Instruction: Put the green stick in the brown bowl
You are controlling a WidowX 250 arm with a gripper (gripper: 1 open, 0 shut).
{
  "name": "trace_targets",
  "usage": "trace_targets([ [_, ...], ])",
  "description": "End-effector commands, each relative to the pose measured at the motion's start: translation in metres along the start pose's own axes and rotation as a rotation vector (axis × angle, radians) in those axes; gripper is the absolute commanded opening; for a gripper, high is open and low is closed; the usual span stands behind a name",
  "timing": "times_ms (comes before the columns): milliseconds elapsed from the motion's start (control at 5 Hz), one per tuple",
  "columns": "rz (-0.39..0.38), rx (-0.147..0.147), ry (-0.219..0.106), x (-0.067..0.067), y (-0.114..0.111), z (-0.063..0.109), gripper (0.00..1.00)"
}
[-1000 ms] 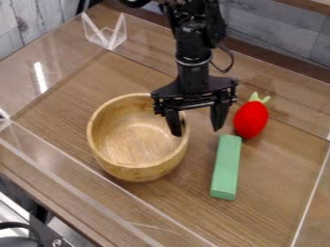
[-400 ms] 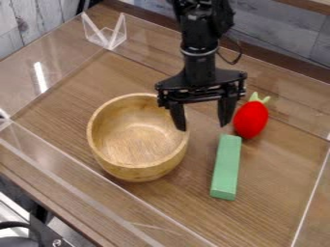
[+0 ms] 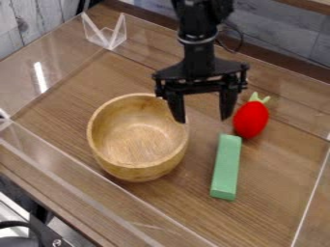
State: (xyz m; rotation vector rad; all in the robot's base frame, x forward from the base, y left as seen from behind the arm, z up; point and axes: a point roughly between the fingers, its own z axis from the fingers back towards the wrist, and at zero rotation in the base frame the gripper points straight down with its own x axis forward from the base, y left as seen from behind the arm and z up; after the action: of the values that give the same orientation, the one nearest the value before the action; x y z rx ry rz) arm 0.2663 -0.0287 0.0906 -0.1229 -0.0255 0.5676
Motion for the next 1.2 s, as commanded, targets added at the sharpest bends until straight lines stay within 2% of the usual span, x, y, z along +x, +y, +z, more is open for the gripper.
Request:
trace_targets([
  [0, -0.045, -0.034, -0.047, 0.000, -0.012, 0.030, 1.00],
  [200, -0.076, -0.037, -0.055, -0.004, -0.014, 0.042, 1.00],
  [600, -0.023, -0.038, -0.092, -0.005, 0.006, 0.059, 1.00],
  [1000, 0.034, -0.010, -0.124, 0.003, 0.010, 0.039, 1.00],
])
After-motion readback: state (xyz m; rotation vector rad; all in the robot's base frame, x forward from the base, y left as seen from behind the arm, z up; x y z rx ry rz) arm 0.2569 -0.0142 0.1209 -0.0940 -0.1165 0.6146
